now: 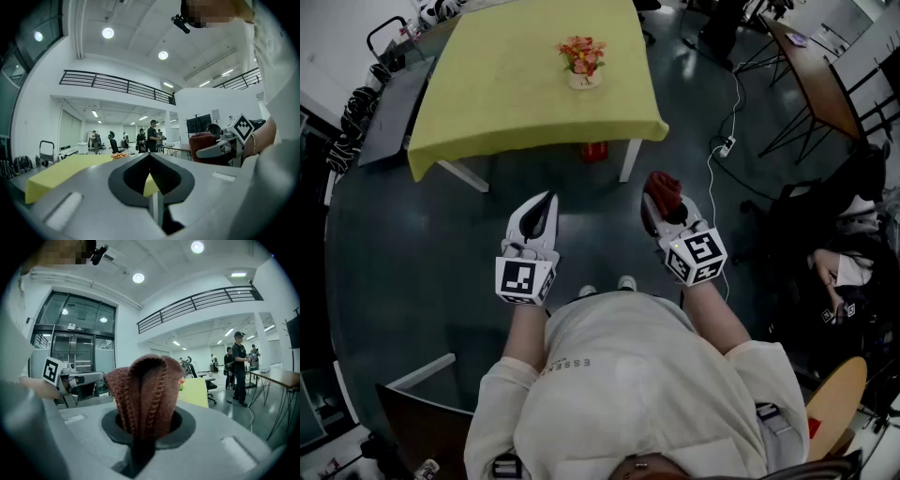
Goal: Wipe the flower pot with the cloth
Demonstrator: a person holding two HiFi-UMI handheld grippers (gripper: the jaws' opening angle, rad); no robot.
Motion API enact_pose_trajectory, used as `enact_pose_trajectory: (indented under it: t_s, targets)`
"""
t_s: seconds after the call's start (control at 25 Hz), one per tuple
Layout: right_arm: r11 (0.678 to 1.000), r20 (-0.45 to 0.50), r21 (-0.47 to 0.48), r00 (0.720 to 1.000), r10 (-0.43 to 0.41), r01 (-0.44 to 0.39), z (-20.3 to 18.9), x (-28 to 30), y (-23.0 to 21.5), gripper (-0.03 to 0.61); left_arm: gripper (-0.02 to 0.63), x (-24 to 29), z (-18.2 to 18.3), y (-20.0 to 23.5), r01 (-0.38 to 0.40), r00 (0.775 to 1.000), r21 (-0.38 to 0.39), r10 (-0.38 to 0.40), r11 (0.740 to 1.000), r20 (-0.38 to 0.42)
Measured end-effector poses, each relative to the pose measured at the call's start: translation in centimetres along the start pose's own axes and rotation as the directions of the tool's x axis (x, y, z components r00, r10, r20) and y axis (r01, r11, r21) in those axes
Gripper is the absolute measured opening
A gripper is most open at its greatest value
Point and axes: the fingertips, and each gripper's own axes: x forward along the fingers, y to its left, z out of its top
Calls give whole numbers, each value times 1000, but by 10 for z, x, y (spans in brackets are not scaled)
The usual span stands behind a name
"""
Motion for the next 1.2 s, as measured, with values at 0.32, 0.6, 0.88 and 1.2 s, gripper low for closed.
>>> enact_pose_trajectory:
  t_s: [0.32, 0.6, 0.88, 1.2]
  targets:
    - [999, -11, -36, 1000, 10, -11, -3, 6, 3, 44, 12, 8, -1, 0, 18, 1000, 4, -18, 1000, -1]
    - [1000, -12, 4, 1000, -4, 4, -11, 14, 9, 45, 13, 2, -9, 10, 47, 999, -20, -47, 999, 5]
    - [997, -2, 61, 999, -46, 46, -21, 34, 19, 46, 13, -21, -29, 54, 16, 1000, -48, -17, 999, -17]
    - [996, -42, 77, 998, -44, 47, -36, 83, -9, 46, 13, 17, -63, 95, -4, 997, -81, -2, 997, -72]
